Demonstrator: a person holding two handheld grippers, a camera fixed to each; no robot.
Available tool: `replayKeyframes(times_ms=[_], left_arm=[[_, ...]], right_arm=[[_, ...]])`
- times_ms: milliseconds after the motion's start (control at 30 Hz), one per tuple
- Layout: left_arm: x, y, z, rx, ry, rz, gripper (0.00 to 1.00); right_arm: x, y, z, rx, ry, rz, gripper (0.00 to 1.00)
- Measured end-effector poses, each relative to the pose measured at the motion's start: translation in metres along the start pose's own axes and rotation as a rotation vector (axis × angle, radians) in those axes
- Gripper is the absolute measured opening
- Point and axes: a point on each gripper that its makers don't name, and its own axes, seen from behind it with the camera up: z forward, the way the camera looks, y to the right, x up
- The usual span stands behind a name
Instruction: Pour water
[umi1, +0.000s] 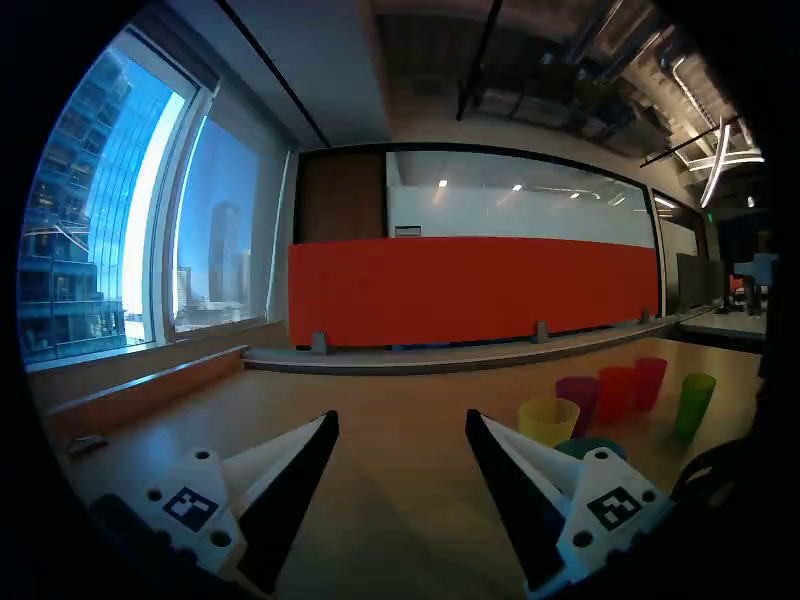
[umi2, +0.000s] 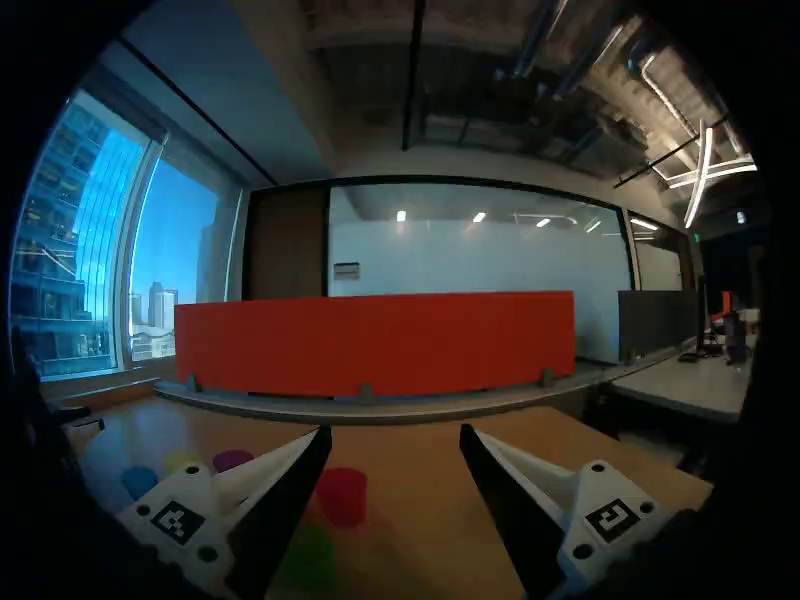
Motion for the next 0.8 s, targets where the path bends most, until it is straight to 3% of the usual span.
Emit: replayKeyframes(times_ms=[267, 800], left_arm=[[-0.0058, -0.0005, -0.0005, -0.006, -0.009, -0.023, 0.94], [-0.0053, 0.0010, -0.0022, -0.012, -0.009, -0.019, 0.94]], right_arm=[[0.0008, -0.0029, 0.0031, 0.007, 0.000, 0.000, 0.99], [0.0007, -0.0037, 0.0024, 0.014, 0.000, 0.008, 0.99]])
